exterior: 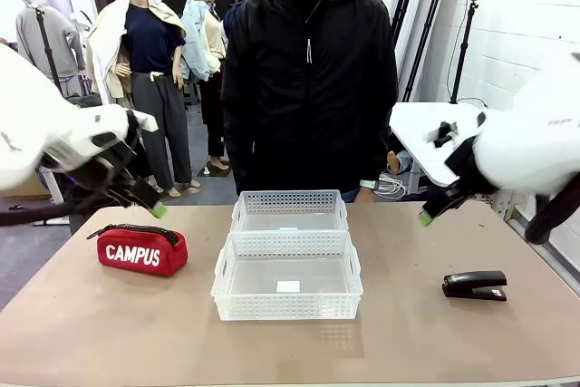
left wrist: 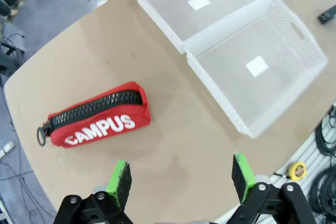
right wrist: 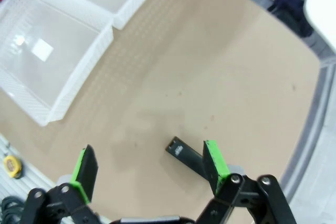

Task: Distribute items into two baskets.
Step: Pick up the Pencil pouch that the person points to.

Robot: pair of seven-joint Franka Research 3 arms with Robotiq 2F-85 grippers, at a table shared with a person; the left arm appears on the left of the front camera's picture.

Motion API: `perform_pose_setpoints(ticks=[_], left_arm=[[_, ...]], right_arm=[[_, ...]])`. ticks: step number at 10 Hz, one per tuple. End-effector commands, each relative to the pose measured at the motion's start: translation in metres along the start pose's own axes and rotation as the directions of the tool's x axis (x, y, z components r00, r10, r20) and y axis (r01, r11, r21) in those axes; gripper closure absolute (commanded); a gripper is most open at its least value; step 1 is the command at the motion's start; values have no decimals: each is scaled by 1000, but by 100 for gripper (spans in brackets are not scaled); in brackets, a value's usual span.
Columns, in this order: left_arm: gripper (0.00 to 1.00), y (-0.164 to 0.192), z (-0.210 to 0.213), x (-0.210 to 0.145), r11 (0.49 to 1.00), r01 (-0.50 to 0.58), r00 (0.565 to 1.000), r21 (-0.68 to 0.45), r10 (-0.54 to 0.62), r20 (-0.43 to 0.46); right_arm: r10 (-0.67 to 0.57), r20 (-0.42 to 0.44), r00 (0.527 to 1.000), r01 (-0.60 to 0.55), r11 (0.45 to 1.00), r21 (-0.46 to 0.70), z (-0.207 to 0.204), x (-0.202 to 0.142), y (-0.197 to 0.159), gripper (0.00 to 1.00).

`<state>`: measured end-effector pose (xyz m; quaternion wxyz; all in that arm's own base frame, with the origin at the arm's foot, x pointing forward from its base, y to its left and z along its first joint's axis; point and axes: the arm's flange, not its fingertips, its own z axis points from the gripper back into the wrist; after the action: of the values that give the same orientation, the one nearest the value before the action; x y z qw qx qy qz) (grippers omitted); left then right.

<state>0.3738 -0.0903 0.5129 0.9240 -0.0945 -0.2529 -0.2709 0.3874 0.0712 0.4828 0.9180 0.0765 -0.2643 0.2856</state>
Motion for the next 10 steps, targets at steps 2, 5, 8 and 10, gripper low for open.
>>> perform_pose_setpoints(ticks=[2, 5, 8, 10], left_arm=[[0, 51, 55, -17, 992, -19, 999, -129, 14, -35], [0, 100, 95, -60, 976, -62, 997, -209, 70, 31], [0, 146, 118, -128, 948, -125, 958, -292, 192, 215], [0, 157, 115, -148, 920, -133, 941, -369, 235, 244]], right_arm=[[-33, 51, 998, 29, 996, 88, 53, -24, -40, 0], [-126, 154, 980, 107, 986, 125, 86, -70, -69, 0], [-212, 248, 945, 172, 970, 174, 98, -113, -95, 0], [-214, 294, 932, 149, 962, 228, 103, -123, -103, 0]])
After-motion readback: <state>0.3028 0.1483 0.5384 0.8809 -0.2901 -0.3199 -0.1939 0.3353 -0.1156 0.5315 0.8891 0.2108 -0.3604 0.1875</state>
